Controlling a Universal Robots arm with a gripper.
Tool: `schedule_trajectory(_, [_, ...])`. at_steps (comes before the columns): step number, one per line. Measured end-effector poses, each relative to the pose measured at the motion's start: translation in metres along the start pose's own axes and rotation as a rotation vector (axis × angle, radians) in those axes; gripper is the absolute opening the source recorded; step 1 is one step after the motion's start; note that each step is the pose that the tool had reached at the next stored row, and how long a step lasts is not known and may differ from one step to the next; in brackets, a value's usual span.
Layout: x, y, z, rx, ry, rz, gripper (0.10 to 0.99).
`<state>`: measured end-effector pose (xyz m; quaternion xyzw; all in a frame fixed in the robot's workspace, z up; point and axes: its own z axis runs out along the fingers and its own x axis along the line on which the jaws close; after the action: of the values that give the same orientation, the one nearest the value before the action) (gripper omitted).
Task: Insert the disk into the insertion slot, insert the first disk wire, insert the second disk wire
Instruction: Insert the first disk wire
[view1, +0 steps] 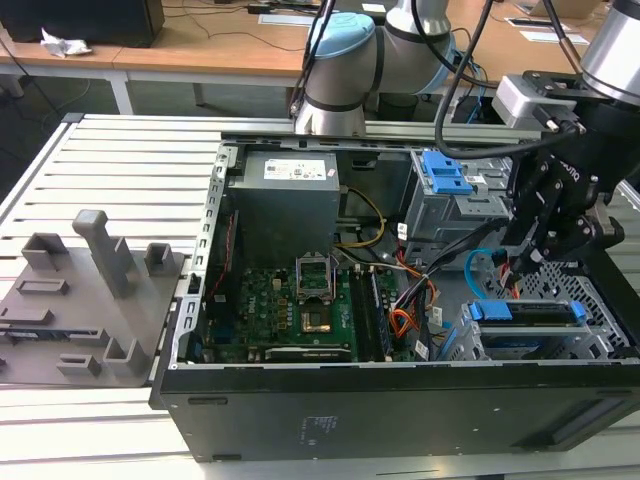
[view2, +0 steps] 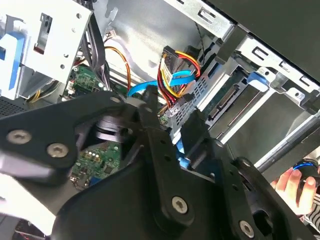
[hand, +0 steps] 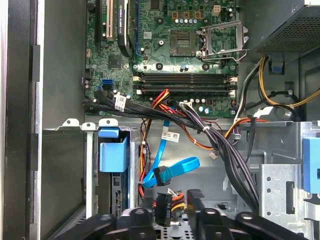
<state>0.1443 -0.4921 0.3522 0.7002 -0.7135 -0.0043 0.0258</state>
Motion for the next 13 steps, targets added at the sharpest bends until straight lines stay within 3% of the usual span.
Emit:
schedule_trajectory(1, [0.0000,0.0000,0.0000,0.000,0.0001,0.000,0.290])
schedule_trajectory(4, [0.0000,0.0000,0.0000,0.000,0.0002,0.000,0.169])
schedule_trajectory(11, [0.0005,0.0000,0.0001,0.000,0.0005,0.000,0.161])
schedule_trajectory(13, [0.0050,-0.0002,0.0001,0.000,0.0005,0.000,0.161])
